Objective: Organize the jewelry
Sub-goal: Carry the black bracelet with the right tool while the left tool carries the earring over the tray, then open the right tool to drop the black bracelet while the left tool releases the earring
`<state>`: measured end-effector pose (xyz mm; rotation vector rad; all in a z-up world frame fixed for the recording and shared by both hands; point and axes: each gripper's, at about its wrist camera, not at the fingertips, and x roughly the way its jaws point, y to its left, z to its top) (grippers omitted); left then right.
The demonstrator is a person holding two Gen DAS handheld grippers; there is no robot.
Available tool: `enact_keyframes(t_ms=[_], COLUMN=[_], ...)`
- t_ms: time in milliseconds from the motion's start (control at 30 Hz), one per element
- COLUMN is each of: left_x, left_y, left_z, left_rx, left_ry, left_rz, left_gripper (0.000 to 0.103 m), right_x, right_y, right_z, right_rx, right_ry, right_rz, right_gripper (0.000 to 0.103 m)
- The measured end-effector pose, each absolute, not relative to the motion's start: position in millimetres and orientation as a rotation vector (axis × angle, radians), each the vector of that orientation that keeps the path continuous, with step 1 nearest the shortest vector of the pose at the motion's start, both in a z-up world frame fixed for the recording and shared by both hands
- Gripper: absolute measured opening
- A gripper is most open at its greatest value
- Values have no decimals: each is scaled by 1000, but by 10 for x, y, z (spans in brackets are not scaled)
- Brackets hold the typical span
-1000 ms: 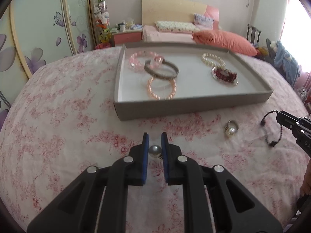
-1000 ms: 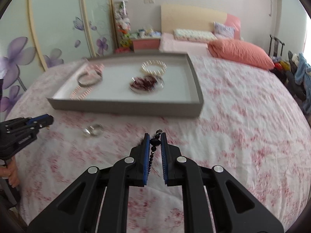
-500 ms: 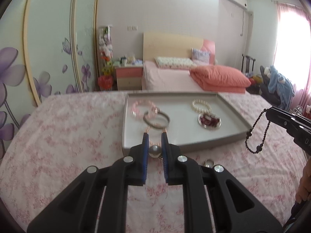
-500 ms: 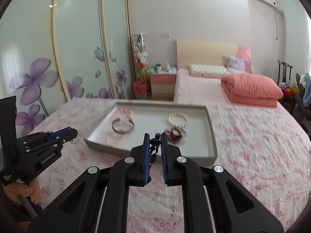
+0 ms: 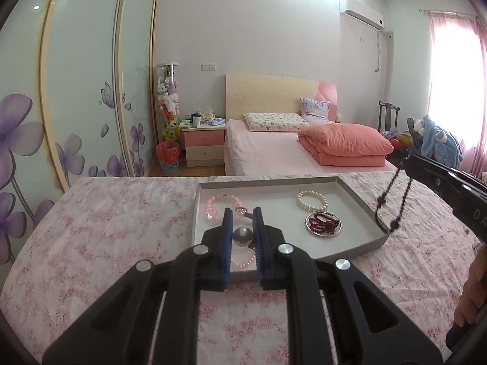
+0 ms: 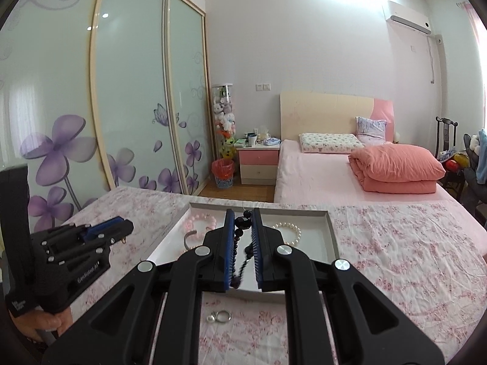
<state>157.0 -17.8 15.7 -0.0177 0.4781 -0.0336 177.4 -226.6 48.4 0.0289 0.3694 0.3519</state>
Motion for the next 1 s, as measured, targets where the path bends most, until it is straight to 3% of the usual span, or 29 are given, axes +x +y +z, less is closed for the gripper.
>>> enact_keyframes(t_ms=[1000], left_x=[2535], left_y=[-299], left_z=[-80], left_rx=[-21], left_ry=[526], left_rz=[-48], left_gripper=[14], right_x=[2738], right_y=[-2131], right_z=[145], right_rx=[120], right_ry=[446], right_rz=[319], right_gripper=[12])
